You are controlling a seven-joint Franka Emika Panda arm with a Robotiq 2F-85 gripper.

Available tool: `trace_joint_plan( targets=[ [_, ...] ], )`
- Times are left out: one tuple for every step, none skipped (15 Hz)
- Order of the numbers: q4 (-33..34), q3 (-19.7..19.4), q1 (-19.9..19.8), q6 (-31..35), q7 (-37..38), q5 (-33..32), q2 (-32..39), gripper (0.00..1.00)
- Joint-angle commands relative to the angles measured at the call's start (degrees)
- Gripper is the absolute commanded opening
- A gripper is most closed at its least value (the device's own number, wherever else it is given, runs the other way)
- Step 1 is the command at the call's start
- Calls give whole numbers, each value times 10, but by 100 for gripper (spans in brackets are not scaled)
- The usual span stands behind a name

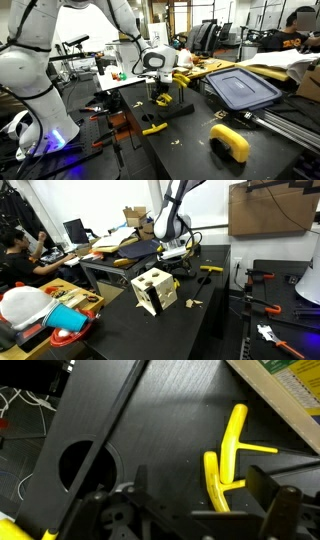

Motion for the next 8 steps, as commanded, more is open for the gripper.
trace_joint_plan(
  targets=[
    [2, -14, 17, 24, 27, -18, 6, 100],
    [2, -16, 20, 28, 28, -20, 9, 100],
    [3, -19, 23, 33, 30, -23, 11, 100],
    [3, -21, 25, 38, 32, -26, 13, 100],
    [3, -24, 29, 43, 39, -30, 16, 100],
    [3, -26, 31, 47, 44, -35, 17, 100],
    [2, -29, 34, 52, 52, -41, 18, 100],
    [2, -32, 36, 57, 57, -46, 20, 100]
  ],
)
